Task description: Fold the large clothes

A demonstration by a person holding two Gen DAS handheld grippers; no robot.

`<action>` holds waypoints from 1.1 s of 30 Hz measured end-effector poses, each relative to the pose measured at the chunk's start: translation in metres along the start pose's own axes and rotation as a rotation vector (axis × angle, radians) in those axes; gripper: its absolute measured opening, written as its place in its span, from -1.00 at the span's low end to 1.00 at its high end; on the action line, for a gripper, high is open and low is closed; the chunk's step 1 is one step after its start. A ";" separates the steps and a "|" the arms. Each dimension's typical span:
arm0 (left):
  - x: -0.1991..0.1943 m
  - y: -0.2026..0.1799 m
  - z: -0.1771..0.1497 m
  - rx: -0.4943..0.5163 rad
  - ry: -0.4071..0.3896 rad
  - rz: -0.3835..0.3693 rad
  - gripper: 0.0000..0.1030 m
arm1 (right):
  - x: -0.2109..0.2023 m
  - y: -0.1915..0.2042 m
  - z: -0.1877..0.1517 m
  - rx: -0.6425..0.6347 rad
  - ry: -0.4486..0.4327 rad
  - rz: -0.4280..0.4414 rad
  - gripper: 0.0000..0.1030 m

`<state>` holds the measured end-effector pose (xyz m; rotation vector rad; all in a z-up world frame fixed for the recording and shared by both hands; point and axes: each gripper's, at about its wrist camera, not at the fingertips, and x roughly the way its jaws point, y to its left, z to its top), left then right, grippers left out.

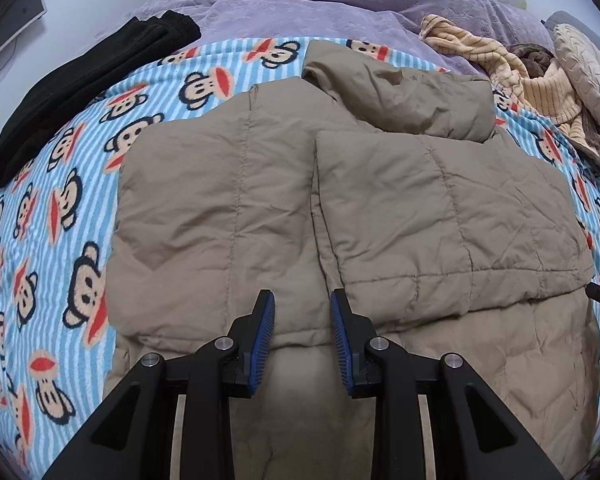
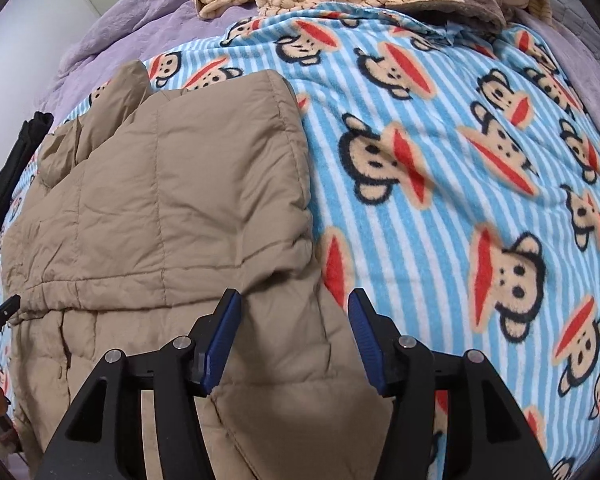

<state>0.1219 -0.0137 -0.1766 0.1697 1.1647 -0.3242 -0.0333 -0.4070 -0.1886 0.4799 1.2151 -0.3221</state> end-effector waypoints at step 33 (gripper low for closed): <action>-0.106 -0.035 -0.097 -0.063 0.142 0.091 1.00 | -0.083 0.011 -0.087 0.071 0.206 0.210 0.55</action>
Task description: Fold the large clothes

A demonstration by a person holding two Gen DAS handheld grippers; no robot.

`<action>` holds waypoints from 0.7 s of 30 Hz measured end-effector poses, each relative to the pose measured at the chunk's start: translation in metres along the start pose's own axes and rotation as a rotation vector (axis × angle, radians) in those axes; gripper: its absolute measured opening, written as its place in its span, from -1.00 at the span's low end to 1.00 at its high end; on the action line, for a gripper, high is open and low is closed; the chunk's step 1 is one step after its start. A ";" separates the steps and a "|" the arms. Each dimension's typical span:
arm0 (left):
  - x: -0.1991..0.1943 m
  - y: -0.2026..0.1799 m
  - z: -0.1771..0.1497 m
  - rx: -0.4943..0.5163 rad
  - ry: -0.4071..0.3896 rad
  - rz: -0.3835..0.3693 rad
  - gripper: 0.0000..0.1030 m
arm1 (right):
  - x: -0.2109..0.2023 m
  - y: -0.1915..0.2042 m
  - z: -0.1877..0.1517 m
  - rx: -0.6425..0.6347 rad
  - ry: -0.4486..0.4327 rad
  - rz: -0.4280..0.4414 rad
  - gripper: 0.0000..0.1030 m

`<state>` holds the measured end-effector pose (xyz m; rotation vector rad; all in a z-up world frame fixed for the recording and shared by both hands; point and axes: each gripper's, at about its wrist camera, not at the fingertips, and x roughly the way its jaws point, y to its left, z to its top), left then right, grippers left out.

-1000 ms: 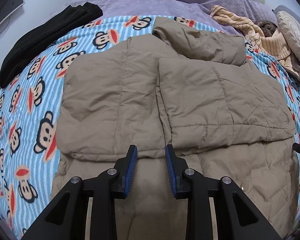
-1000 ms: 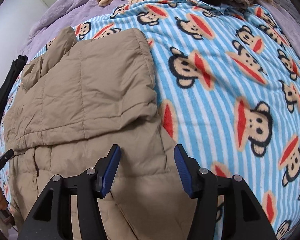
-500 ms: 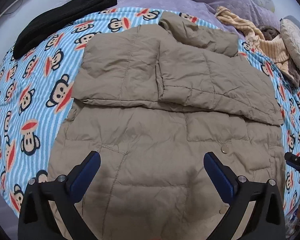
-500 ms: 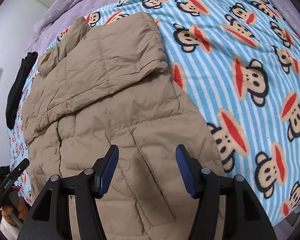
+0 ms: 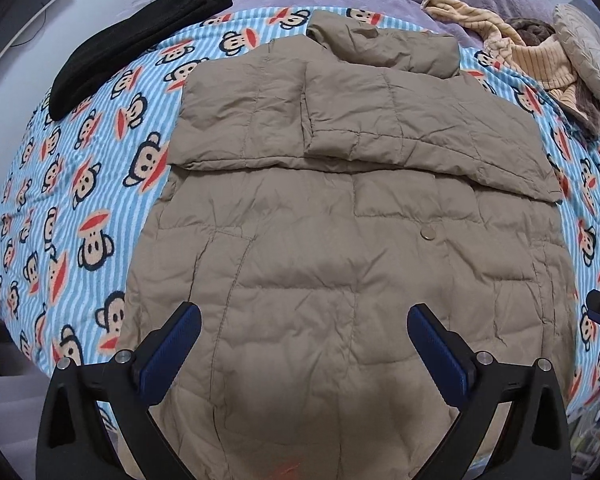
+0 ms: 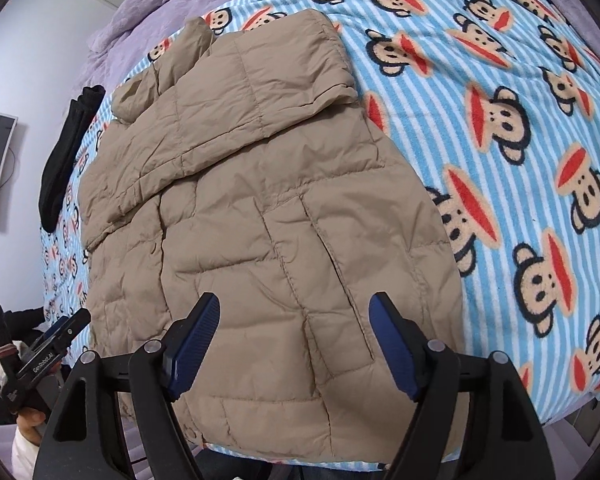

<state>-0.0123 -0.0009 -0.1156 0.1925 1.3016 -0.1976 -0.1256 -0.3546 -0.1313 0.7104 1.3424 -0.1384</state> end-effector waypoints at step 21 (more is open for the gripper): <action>-0.009 0.037 -0.044 -0.055 0.055 -0.038 1.00 | 0.006 0.016 -0.039 0.084 0.055 0.075 0.74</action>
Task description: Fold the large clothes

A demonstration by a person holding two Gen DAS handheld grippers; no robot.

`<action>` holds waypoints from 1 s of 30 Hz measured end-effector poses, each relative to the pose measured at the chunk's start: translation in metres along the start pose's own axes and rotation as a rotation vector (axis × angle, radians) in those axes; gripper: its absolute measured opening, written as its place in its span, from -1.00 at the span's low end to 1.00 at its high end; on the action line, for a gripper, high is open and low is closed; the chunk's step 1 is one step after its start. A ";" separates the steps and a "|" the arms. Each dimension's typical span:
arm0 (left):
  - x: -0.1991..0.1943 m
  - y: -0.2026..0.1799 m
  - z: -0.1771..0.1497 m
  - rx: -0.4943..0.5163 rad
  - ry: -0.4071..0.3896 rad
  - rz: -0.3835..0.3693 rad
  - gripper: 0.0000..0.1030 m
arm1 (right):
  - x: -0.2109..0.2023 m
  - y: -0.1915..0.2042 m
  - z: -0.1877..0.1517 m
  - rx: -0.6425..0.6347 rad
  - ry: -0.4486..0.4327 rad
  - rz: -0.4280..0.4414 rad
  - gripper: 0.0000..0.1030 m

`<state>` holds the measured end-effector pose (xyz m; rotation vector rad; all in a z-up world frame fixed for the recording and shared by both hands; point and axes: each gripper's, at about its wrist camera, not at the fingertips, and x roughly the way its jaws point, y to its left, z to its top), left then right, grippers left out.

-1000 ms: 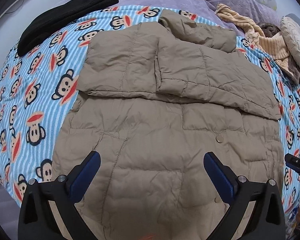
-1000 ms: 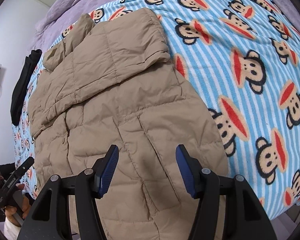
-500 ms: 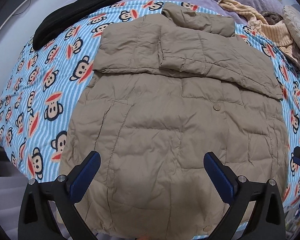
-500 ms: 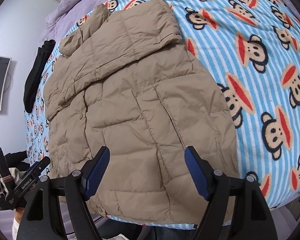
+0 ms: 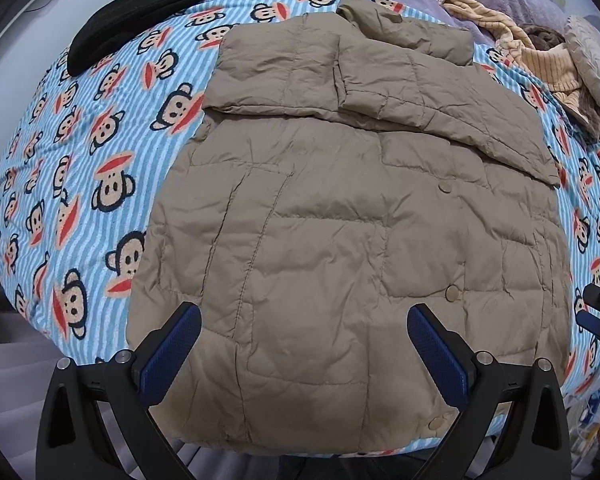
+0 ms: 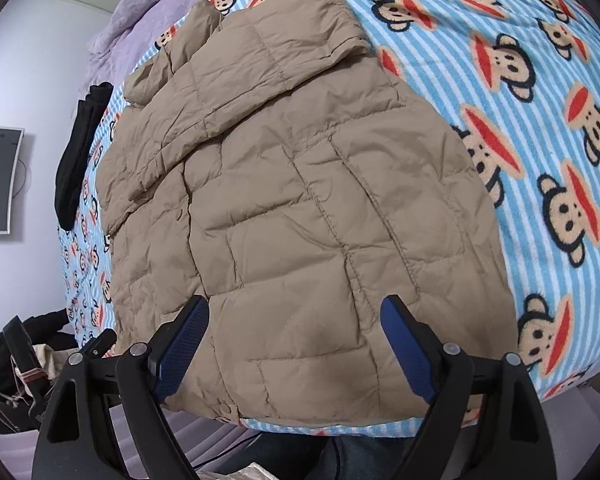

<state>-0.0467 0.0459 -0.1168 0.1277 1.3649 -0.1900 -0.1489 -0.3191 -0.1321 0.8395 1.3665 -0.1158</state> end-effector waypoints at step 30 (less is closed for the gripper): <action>0.024 0.092 -0.085 -0.042 0.135 -0.388 1.00 | 0.019 -0.068 -0.121 0.336 -0.056 0.065 0.76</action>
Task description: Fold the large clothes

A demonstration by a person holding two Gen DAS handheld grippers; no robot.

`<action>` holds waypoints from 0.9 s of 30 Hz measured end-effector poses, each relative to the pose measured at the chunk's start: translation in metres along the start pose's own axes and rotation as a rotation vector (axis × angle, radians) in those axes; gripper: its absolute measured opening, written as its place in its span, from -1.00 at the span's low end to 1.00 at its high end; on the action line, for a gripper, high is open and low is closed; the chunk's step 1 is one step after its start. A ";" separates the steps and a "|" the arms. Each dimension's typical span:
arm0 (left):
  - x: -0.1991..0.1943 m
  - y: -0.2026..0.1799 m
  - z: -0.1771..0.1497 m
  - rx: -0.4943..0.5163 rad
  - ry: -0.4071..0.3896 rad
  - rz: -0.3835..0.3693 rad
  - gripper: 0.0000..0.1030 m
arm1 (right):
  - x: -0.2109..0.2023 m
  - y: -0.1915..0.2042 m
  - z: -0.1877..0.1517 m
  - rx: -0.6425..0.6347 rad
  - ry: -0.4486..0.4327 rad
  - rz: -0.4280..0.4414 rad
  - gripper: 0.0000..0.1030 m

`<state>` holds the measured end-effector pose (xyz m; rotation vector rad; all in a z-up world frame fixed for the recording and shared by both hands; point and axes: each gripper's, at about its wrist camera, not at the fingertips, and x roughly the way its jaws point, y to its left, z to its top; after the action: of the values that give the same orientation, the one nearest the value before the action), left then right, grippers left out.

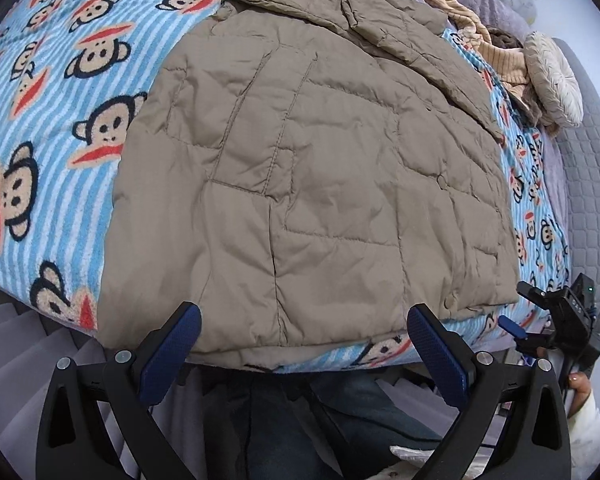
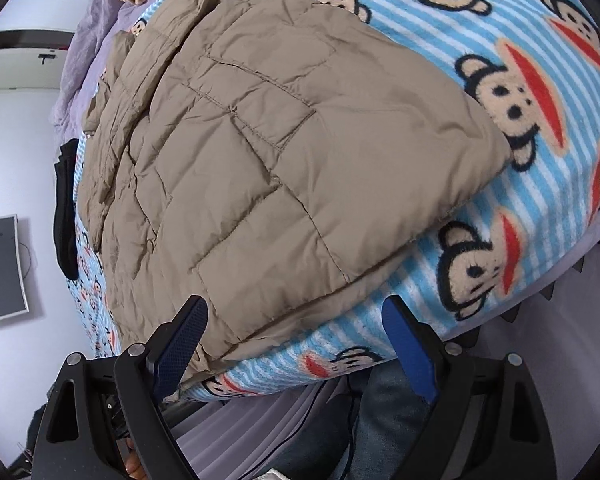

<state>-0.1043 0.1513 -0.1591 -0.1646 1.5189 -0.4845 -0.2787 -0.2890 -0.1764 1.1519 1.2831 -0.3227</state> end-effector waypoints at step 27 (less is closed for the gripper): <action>0.042 0.007 0.004 -0.114 0.032 -0.241 1.00 | 0.015 -0.044 0.002 0.209 -0.021 0.125 0.77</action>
<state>-0.1002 0.1403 -0.2000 -0.4348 1.5667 -0.5939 -0.3056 -0.3049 -0.2117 1.3956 1.1728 -0.3813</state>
